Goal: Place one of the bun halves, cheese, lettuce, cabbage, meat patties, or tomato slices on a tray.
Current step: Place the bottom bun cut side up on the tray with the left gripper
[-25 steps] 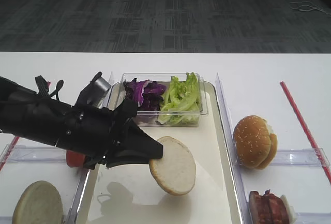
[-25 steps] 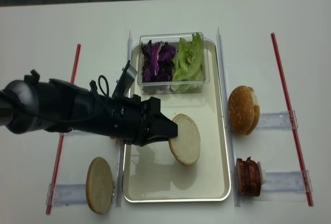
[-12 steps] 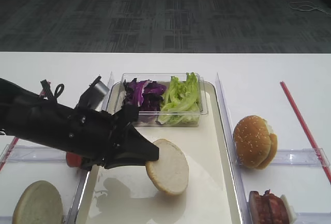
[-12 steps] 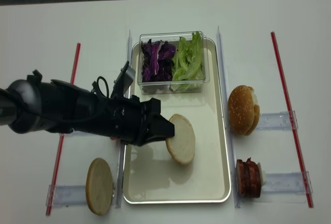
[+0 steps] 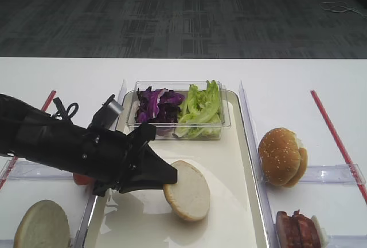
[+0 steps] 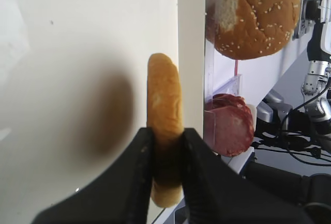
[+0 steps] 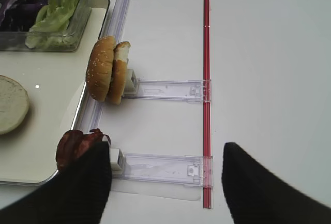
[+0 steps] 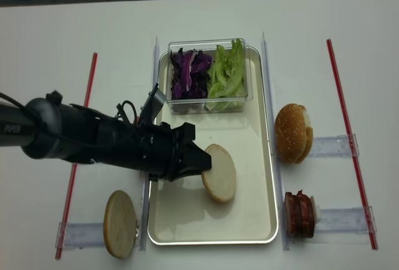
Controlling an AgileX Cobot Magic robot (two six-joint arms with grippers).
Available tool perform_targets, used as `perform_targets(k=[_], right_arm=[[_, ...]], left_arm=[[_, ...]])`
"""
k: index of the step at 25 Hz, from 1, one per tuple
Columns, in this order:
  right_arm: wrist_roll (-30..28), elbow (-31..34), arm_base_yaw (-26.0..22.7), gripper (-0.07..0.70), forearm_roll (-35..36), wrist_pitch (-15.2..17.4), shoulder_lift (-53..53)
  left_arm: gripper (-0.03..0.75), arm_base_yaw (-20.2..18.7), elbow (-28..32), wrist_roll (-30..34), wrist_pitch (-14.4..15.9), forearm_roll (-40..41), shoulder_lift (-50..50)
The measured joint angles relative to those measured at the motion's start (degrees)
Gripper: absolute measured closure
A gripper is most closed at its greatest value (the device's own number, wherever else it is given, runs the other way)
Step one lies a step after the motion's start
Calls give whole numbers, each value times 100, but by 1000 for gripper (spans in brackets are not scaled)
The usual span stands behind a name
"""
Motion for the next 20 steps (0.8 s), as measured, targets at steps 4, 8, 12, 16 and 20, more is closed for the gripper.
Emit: perform_targets(k=[4, 8, 12, 16, 20], right_arm=[[0, 0, 0, 162, 0, 0, 0], [0, 0, 0, 162, 0, 0, 0], [0, 0, 0, 162, 0, 0, 0], [0, 0, 0, 162, 0, 0, 0], [0, 0, 0, 162, 0, 0, 0]], left_arm=[[566, 0, 0, 0, -9, 0, 0], [566, 0, 0, 4, -36, 0, 0], [566, 0, 0, 13, -128, -9, 0], [566, 0, 0, 13, -163, -9, 0], [561, 0, 0, 13, -163, -9, 0]])
